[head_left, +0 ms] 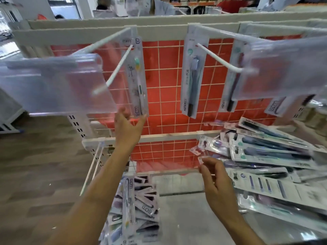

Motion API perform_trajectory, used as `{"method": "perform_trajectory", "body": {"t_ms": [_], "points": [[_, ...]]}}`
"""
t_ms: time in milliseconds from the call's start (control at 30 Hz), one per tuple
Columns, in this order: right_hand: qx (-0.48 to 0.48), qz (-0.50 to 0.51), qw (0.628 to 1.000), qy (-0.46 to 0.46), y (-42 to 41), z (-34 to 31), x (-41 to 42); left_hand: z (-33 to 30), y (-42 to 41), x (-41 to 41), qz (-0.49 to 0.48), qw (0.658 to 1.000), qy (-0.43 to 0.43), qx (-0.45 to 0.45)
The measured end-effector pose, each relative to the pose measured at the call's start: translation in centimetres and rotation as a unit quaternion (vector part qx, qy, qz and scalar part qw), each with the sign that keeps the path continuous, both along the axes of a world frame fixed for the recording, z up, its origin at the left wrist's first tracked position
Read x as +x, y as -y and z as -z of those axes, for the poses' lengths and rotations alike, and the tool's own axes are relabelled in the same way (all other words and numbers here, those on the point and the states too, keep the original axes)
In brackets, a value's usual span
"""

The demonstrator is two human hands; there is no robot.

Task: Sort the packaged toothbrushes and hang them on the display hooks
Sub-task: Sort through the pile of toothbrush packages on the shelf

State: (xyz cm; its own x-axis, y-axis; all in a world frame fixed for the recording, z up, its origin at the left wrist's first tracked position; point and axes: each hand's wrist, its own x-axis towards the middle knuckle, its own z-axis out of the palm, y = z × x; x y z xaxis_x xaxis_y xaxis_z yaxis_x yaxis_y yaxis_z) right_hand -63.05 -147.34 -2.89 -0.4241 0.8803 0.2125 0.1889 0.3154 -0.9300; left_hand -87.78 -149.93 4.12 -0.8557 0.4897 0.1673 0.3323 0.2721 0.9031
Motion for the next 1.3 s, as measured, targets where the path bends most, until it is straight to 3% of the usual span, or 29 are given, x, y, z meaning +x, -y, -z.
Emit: {"method": "perform_trajectory", "body": {"t_ms": [67, 233, 500, 600, 700, 867, 1067, 1300], "points": [[0.015, -0.001, 1.0, 0.004, -0.4, -0.2, 1.1, 4.0, 1.1, 0.8, -0.026, 0.999, 0.016, -0.034], [0.075, 0.002, 0.996, 0.05, -2.6, -1.1, 4.4, 7.2, 0.2, 5.8, -0.012, 0.995, 0.068, -0.067], [0.17, 0.039, 0.971, 0.162, -7.7, -3.0, 11.6, 5.7, -2.5, 17.2, 0.165, 0.982, -0.039, -0.081], [0.144, 0.006, 0.953, 0.266, -9.7, -3.4, 14.4, 4.9, -3.4, 20.2, 0.263, 0.954, -0.101, -0.097], [0.141, -0.053, 0.928, 0.342, -10.8, -3.0, 16.6, 5.4, -4.3, 22.5, 0.361, 0.892, -0.227, -0.147], [0.201, -0.134, 0.89, 0.386, -10.6, -1.9, 18.8, 7.0, -5.0, 24.8, 0.403, 0.821, -0.354, -0.198], [0.307, -0.065, 0.872, 0.376, -9.3, 0.5, 20.7, 7.7, -5.2, 26.0, 0.392, 0.8, -0.376, -0.254], [0.331, -0.059, 0.855, 0.394, -9.3, 3.5, 21.6, 7.1, -5.4, 26.2, 0.393, 0.801, -0.367, -0.264]]}}
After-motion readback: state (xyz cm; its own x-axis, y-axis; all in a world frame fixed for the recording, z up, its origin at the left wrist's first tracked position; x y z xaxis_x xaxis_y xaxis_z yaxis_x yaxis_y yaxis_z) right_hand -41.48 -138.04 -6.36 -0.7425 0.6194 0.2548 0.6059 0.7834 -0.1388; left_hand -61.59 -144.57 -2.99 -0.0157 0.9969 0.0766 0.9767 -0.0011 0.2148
